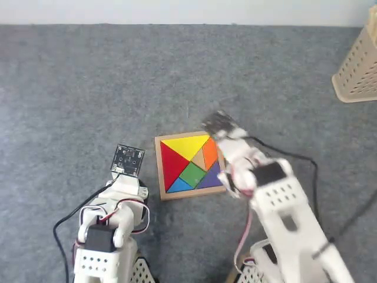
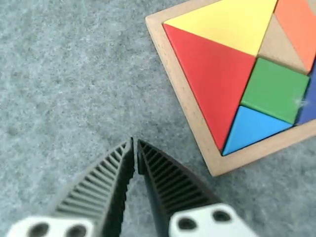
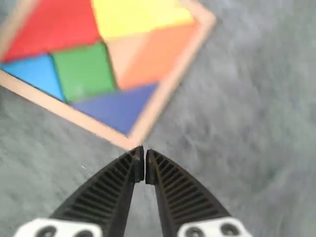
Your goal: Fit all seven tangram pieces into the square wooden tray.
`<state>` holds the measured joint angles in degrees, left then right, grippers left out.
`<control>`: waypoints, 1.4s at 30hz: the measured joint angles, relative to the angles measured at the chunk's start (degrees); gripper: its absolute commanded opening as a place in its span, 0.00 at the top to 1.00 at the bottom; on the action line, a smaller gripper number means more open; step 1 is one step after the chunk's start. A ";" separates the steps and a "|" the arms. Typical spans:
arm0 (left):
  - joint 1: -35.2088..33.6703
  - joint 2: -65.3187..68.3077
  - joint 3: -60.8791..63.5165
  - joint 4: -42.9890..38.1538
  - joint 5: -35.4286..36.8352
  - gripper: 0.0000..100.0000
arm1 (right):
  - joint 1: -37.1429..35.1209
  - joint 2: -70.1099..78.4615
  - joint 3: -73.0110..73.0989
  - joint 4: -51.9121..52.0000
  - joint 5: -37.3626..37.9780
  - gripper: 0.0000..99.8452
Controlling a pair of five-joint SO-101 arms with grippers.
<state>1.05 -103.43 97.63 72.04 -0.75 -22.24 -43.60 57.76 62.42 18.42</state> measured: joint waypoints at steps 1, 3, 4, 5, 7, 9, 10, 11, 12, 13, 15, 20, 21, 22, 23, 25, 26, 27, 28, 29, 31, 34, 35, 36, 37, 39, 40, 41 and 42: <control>0.00 0.00 0.00 0.00 0.00 0.99 | 1.93 -2.90 2.99 0.00 0.00 0.99; -0.09 0.00 0.00 0.00 0.00 0.99 | 6.33 -8.70 8.70 -0.18 0.00 0.99; -0.09 0.00 0.00 0.00 0.00 0.99 | 8.53 -11.87 11.60 -0.53 0.00 0.99; -0.09 0.00 0.00 0.00 0.00 0.99 | 10.46 -14.95 14.33 -1.32 0.00 0.99; 0.00 0.00 0.00 0.00 0.00 0.99 | 13.45 -21.01 19.60 -3.52 0.00 0.99; 0.00 0.00 0.00 0.00 0.00 0.99 | 15.12 -27.16 25.14 -5.98 0.00 0.99; 0.00 0.00 0.00 0.00 0.00 0.99 | 15.21 -30.33 27.96 -6.42 0.00 0.99; 0.00 0.00 0.00 0.00 0.00 0.99 | 15.38 -33.32 30.59 -6.42 0.00 0.99; 0.00 0.00 0.00 0.00 0.00 0.99 | 15.74 -36.22 32.53 -6.42 0.00 0.99; 0.00 0.00 0.00 0.00 0.00 0.99 | 16.00 -39.12 33.93 -5.80 0.00 0.99; -0.09 0.00 0.00 0.00 0.00 0.99 | 16.35 -44.75 36.48 -3.25 1.05 0.99; 0.00 0.00 0.00 0.00 0.00 0.99 | 16.18 -57.49 37.80 5.19 5.54 0.99; 0.00 0.00 0.00 0.00 0.00 0.99 | 16.35 -59.43 37.80 6.15 5.98 0.99; 0.00 0.00 0.00 0.00 0.00 0.99 | 16.26 -59.69 37.80 6.68 6.24 0.99; 0.00 0.00 0.00 0.00 0.00 0.99 | 16.18 -58.90 37.80 6.95 6.42 0.99; 0.00 0.00 0.00 0.00 0.00 0.99 | 16.35 -59.08 37.80 6.95 6.59 0.99; 0.00 0.00 0.00 0.00 0.00 0.99 | 16.35 -58.90 37.80 6.95 6.68 0.99; -0.09 0.00 0.00 0.00 0.00 0.99 | 16.26 -58.90 37.80 6.95 6.68 0.99; -0.09 0.00 0.00 0.00 0.00 0.99 | 16.18 -58.90 37.80 6.95 6.68 0.99; -0.09 0.00 0.00 0.00 0.00 0.99 | 16.18 -58.99 37.80 6.95 6.77 0.99; -0.09 0.00 0.00 0.00 0.00 0.99 | 16.18 -58.99 37.80 6.95 6.77 0.99; 0.00 0.00 0.00 0.00 0.00 0.99 | 16.18 -58.99 37.80 6.95 6.77 0.99; 0.00 0.00 0.00 0.00 0.00 0.99 | 16.18 -58.99 37.80 6.95 6.77 0.99; 0.00 0.00 0.00 0.00 0.00 0.99 | 16.18 -58.99 37.80 6.95 6.77 0.99; -0.09 0.00 0.00 0.00 0.00 0.99 | 16.18 -58.99 37.80 6.95 6.77 0.99; -0.09 0.00 0.00 0.00 0.00 0.99 | 16.18 -58.99 37.80 6.95 6.77 0.99; -0.09 0.00 0.00 0.00 0.00 0.99 | 16.18 -58.99 37.80 6.95 6.77 0.99; -0.09 0.00 0.00 0.00 0.00 0.99 | 16.18 -58.99 37.80 6.95 6.77 0.99; -0.09 0.00 0.00 0.00 0.00 0.99 | 16.18 -58.99 37.80 6.95 6.77 0.99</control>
<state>0.97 -103.43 97.63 72.04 -0.75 -6.07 -102.59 95.56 69.36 25.19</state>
